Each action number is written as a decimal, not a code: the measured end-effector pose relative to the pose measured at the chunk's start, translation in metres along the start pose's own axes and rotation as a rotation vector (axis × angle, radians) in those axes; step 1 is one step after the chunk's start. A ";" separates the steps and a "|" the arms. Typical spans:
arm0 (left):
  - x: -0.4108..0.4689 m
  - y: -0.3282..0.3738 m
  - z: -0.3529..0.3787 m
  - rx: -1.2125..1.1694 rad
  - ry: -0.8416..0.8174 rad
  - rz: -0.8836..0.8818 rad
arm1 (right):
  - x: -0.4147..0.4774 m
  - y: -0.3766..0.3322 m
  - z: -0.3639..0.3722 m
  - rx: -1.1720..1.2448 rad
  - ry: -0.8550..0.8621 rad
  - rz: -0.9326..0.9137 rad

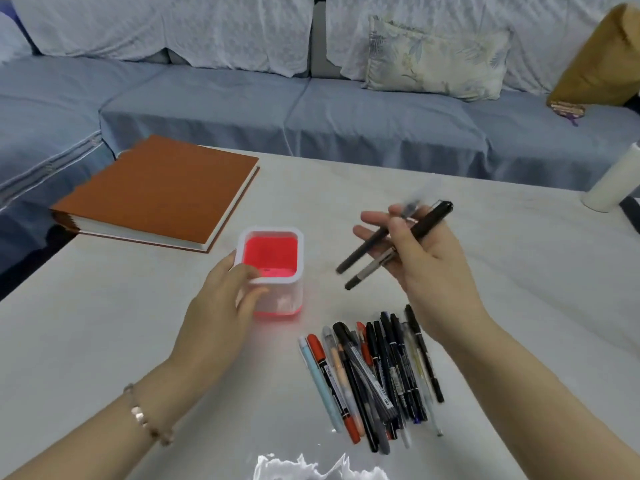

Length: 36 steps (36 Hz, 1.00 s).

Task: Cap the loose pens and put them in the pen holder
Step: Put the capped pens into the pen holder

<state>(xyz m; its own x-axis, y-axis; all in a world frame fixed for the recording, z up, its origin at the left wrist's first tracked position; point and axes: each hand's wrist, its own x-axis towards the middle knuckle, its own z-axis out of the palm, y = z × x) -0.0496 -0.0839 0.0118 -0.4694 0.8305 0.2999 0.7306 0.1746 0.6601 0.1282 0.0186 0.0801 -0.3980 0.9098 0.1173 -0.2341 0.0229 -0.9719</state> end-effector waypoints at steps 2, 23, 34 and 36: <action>-0.014 -0.005 -0.010 -0.025 -0.005 -0.062 | 0.007 0.002 0.024 0.089 0.012 -0.015; -0.046 0.004 0.036 -0.178 -0.092 -0.167 | -0.006 0.074 -0.041 -0.737 0.180 0.135; -0.046 0.007 0.041 -0.120 -0.109 -0.145 | -0.006 0.111 -0.095 -1.281 -0.012 0.569; -0.045 0.007 0.040 -0.112 -0.114 -0.141 | -0.004 0.112 -0.096 -1.267 -0.036 0.590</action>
<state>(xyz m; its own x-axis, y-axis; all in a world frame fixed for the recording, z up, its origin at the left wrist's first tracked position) -0.0035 -0.0992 -0.0250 -0.4995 0.8576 0.1230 0.5984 0.2389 0.7647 0.1887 0.0568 -0.0484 -0.1823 0.9058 -0.3826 0.9175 0.0168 -0.3974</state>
